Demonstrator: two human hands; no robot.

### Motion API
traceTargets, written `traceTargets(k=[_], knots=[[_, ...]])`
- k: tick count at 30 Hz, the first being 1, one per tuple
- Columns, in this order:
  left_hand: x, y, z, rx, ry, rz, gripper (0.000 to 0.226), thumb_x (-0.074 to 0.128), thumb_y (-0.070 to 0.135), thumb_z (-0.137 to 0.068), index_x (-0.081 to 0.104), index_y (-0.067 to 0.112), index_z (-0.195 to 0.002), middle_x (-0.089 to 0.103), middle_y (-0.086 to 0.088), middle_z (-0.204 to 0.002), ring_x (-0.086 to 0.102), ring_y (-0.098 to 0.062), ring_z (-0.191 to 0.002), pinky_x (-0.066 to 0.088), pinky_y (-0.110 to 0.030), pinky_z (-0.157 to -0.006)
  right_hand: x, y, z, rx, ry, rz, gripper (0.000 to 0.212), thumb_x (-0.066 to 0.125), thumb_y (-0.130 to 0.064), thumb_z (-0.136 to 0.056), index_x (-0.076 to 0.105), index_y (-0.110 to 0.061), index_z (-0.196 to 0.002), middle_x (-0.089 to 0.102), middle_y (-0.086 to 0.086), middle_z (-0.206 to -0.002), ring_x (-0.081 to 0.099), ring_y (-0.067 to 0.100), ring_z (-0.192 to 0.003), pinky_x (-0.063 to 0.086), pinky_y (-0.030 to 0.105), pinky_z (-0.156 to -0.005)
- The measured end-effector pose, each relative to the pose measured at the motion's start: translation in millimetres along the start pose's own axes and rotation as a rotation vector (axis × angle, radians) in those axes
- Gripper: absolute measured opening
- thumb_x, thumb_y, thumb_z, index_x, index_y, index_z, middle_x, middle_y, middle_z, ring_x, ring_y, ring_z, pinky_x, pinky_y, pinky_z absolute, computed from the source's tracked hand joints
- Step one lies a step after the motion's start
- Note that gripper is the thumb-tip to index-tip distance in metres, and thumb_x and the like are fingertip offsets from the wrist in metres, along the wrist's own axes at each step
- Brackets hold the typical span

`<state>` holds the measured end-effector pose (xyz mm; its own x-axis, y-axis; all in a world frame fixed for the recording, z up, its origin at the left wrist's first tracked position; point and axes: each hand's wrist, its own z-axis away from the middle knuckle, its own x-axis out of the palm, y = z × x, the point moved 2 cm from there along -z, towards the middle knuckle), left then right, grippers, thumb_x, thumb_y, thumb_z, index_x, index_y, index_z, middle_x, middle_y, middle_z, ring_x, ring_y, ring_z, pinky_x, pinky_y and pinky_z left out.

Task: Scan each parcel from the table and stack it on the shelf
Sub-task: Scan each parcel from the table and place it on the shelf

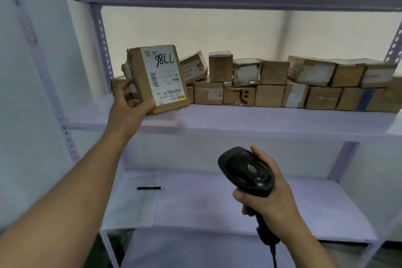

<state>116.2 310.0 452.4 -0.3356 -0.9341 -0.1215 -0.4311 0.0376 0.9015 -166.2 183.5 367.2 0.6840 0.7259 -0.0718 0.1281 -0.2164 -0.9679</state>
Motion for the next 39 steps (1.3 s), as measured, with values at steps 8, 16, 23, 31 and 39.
traceTargets(k=[8, 16, 23, 31, 39], knots=[[-15, -18, -123, -0.057, -0.033, 0.007, 0.063, 0.065, 0.021, -0.085, 0.035, 0.034, -0.139, 0.059, 0.002, -0.116, 0.061, -0.011, -0.097, 0.051, -0.028, -0.085, 53, 1, -61, 0.008, 0.100, 0.017, 0.093, 0.077, 0.012, -0.068, 0.053, -0.067, -0.112, 0.064, -0.008, -0.111, 0.063, 0.030, -0.052, 0.056, 0.032, -0.053], [6, -50, -218, -0.065, -0.112, -0.016, 0.061, 0.061, 0.035, -0.087, 0.037, 0.031, -0.142, 0.057, -0.001, -0.125, 0.055, -0.017, -0.102, 0.045, -0.031, -0.085, 95, 14, -107, 0.040, 0.177, -0.038, 0.089, 0.079, -0.004, -0.051, 0.056, -0.063, -0.114, 0.065, -0.021, -0.105, 0.064, 0.030, -0.054, 0.055, 0.035, -0.053], [23, -73, -273, -0.064, -0.152, -0.237, 0.057, 0.040, 0.049, -0.095, 0.037, 0.023, -0.146, 0.046, -0.011, -0.145, 0.043, -0.032, -0.129, 0.035, -0.037, -0.099, 110, 19, -129, 0.037, 0.262, -0.018, 0.091, 0.080, 0.003, -0.055, 0.056, -0.063, -0.112, 0.062, -0.029, -0.102, 0.064, 0.032, -0.054, 0.057, 0.042, -0.054], [31, -79, -300, 0.022, -0.312, -0.192, 0.055, 0.048, 0.052, -0.094, 0.039, 0.027, -0.143, 0.048, -0.004, -0.137, 0.048, -0.028, -0.122, 0.040, -0.039, -0.101, 118, 23, -148, 0.027, 0.308, -0.020, 0.089, 0.079, 0.002, -0.056, 0.057, -0.059, -0.117, 0.063, -0.016, -0.110, 0.064, 0.033, -0.055, 0.055, 0.037, -0.054], [51, -79, -303, 0.090, -0.482, -0.128, 0.064, 0.072, 0.035, -0.084, 0.040, 0.025, -0.139, 0.049, 0.001, -0.126, 0.053, -0.025, -0.117, 0.043, -0.044, -0.104, 120, 24, -157, 0.018, 0.341, 0.011, 0.091, 0.081, 0.008, -0.062, 0.056, -0.062, -0.115, 0.060, -0.014, -0.113, 0.064, 0.033, -0.055, 0.057, 0.037, -0.055]])
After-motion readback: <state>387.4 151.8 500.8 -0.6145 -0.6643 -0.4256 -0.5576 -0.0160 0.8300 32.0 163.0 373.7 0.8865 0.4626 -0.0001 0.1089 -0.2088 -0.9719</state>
